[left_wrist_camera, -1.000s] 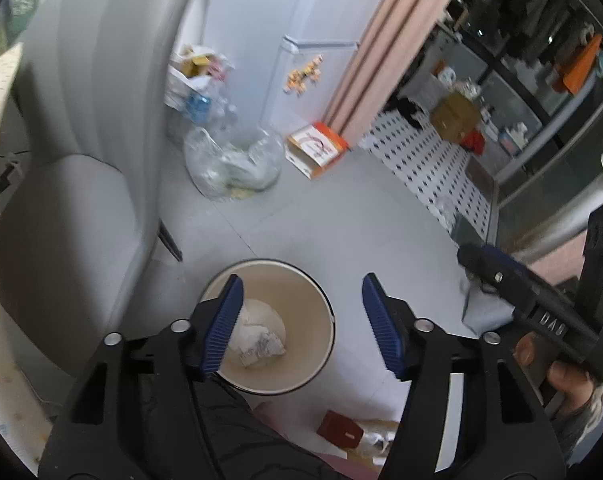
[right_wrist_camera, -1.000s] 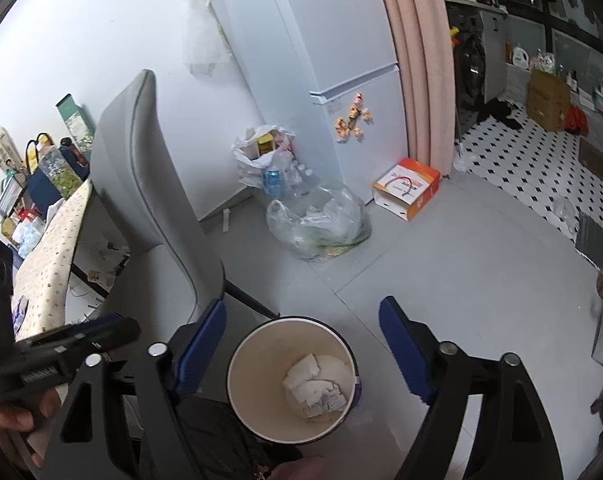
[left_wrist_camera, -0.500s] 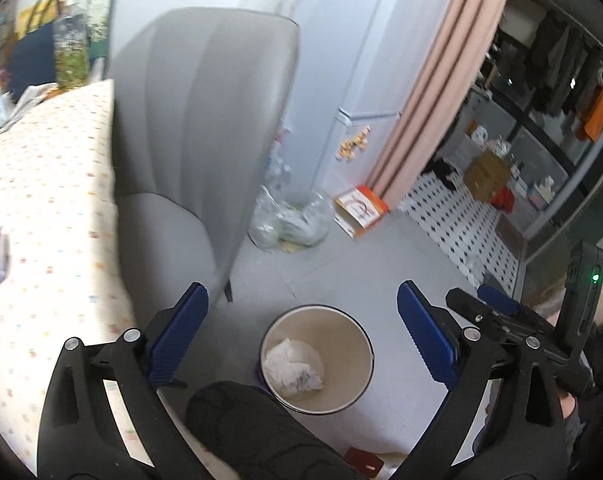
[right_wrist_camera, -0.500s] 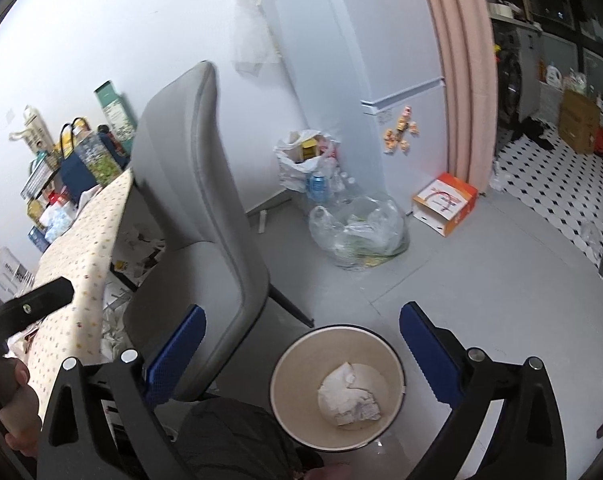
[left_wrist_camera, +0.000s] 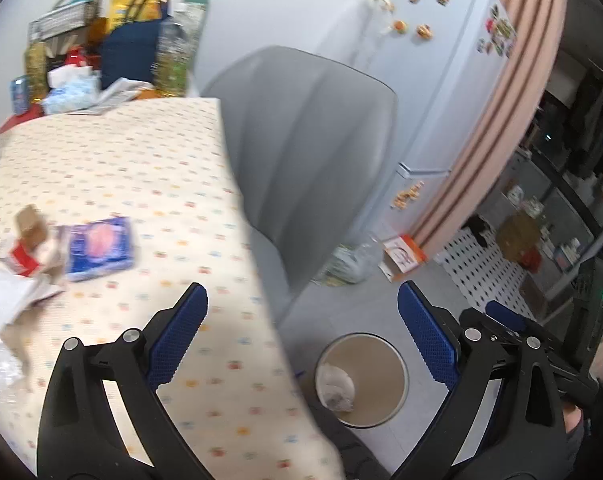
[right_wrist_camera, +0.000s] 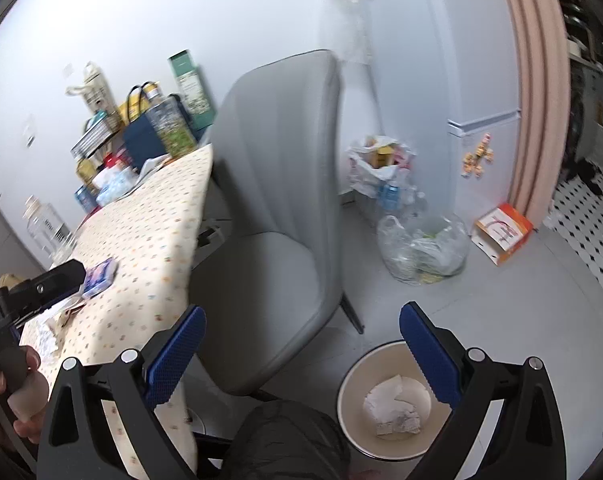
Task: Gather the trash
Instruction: 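Move both open tools back over the table toward the remaining trash, then grasp the white paper sheet with the left tool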
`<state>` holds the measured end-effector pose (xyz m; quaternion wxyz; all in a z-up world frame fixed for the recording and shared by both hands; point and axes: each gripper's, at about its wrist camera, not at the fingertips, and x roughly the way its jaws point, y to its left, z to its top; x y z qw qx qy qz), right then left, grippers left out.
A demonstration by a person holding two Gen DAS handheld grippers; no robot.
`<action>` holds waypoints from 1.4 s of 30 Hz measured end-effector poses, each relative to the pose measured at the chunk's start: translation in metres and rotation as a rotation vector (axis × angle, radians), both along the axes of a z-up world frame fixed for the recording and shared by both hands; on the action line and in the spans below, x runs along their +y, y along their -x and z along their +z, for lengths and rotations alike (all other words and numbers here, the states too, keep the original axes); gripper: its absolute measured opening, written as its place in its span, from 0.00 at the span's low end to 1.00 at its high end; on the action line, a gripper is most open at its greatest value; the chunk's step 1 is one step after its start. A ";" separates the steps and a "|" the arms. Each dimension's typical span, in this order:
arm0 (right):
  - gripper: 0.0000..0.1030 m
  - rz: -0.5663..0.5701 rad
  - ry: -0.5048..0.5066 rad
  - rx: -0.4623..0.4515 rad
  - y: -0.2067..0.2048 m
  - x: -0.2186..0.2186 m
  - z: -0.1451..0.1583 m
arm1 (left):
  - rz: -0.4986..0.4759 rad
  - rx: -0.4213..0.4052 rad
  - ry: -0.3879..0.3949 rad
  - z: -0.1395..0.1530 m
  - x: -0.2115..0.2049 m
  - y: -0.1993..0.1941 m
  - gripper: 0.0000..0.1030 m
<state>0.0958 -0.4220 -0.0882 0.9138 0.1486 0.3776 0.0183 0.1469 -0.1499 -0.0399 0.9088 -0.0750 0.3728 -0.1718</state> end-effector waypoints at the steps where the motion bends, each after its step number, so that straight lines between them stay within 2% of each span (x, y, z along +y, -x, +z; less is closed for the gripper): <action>1: 0.92 0.013 0.000 0.000 -0.001 0.007 0.001 | 0.019 -0.008 -0.001 0.002 0.009 0.002 0.92; 6: 0.92 0.080 0.006 0.001 -0.009 0.040 0.006 | 0.090 -0.023 0.007 0.004 0.048 0.011 0.92; 10: 0.92 0.125 0.010 -0.004 -0.015 0.063 0.010 | 0.148 -0.033 -0.024 0.004 0.077 0.017 0.92; 15: 0.92 0.171 0.010 -0.007 -0.021 0.087 0.013 | 0.181 -0.048 -0.094 0.006 0.106 0.028 0.92; 24: 0.92 0.268 0.029 -0.007 -0.028 0.138 0.020 | 0.249 -0.030 -0.110 -0.001 0.158 0.043 0.91; 29: 0.92 0.344 0.047 0.000 -0.027 0.168 0.023 | 0.262 -0.019 -0.122 -0.009 0.181 0.049 0.86; 36: 0.92 0.404 0.048 0.017 -0.028 0.193 0.017 | 0.251 0.010 -0.228 -0.018 0.188 0.040 0.84; 40: 0.92 0.403 0.044 0.024 -0.029 0.192 0.015 | 0.248 0.029 -0.362 -0.025 0.178 0.029 0.84; 42: 0.92 0.396 0.040 0.028 -0.030 0.188 0.014 | 0.247 0.033 -0.396 -0.027 0.175 0.025 0.84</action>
